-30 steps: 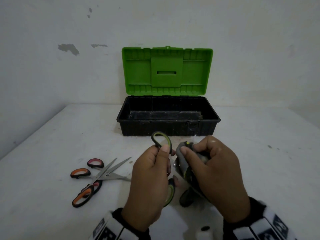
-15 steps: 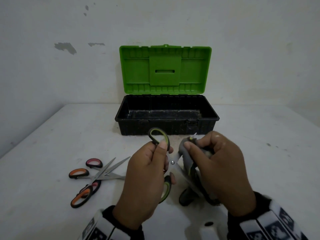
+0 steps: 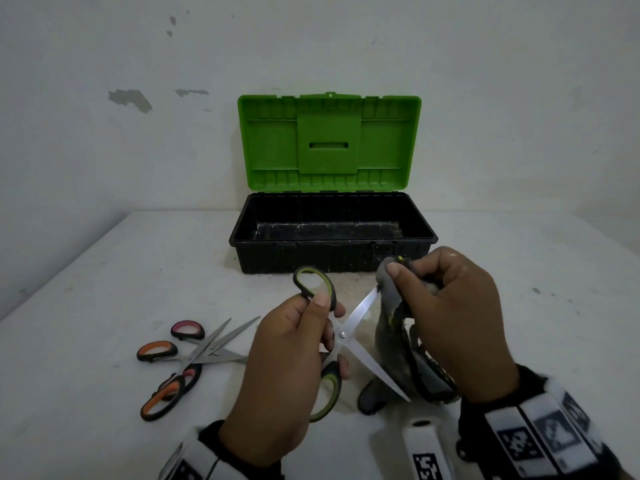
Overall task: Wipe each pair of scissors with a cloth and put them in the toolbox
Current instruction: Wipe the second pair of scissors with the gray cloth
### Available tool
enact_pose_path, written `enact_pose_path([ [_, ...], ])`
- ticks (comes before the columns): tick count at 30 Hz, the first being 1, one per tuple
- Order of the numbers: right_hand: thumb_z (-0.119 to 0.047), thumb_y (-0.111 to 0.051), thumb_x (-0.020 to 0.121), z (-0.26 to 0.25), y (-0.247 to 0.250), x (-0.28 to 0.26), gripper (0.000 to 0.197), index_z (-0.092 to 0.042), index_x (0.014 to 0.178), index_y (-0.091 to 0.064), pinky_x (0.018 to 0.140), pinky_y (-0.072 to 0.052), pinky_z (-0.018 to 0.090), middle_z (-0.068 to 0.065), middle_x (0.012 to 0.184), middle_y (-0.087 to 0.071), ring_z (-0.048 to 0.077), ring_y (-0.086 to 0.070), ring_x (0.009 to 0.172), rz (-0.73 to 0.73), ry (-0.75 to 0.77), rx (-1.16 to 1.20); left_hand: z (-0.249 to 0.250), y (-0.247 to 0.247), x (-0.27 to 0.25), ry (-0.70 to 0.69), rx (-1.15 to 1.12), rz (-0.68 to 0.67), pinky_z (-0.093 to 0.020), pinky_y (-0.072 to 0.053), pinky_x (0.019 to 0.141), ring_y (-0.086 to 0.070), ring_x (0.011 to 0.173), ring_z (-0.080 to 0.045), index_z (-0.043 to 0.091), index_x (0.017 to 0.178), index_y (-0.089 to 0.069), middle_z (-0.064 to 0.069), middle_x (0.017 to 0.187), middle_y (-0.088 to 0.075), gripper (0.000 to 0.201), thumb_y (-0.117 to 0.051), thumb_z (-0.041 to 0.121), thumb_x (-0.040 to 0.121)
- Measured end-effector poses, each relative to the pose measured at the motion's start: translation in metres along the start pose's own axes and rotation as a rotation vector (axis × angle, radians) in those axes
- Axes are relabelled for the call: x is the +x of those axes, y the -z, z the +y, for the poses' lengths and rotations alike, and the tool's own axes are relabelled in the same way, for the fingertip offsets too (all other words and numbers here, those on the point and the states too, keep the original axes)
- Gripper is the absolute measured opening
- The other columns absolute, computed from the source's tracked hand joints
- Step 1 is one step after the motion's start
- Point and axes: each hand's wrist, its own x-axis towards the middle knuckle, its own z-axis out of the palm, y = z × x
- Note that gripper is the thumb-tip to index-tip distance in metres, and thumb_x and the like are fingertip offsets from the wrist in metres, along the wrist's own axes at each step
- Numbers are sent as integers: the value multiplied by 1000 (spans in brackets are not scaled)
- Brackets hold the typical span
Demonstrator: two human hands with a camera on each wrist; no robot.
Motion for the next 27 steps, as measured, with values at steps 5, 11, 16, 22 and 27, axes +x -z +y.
enact_pose_path([
  [5, -26, -76, 82, -2, 8, -7, 23, -19, 68, -60, 52, -50, 22, -5, 63, -64, 13, -62, 61, 24, -5, 82, 1, 4, 3, 116, -150, 24, -32, -46, 49, -48, 47, -17, 4, 81, -73, -6, 62, -45, 38, -50, 29, 99],
  [11, -38, -72, 76, -14, -2, -33, 17, -28, 71, -60, 56, -39, 3, -12, 80, -64, 3, -61, 68, -156, 105, 94, 4, 2, 3, 198, -224, -4, -31, -44, 46, -44, 54, -19, 1, 83, -72, -7, 64, -44, 39, -50, 29, 99],
  [16, -23, -80, 79, -8, -3, -25, 22, -21, 70, -60, 57, -39, 3, -15, 66, -61, 1, -60, 68, -52, 124, 55, 8, 1, 1, 234, -229, -13, -29, -41, 44, -40, 51, -17, -3, 91, -70, -5, 60, -41, 38, -51, 29, 98],
  [22, -32, -74, 79, -13, -5, -26, 18, -24, 71, -60, 58, -39, 1, -20, 67, -59, -2, -60, 68, -111, 164, 63, 7, 6, 1, 183, -200, -40, -31, -43, 45, -45, 47, -17, -2, 81, -69, -5, 59, -43, 41, -50, 30, 98],
  [27, -25, -78, 79, -11, -6, -21, 21, -20, 69, -60, 57, -41, 5, -12, 66, -61, 7, -61, 68, -44, 119, 62, 7, 5, 2, 171, -199, -48, -32, -44, 46, -45, 47, -18, 1, 79, -71, -5, 59, -44, 40, -52, 31, 97],
])
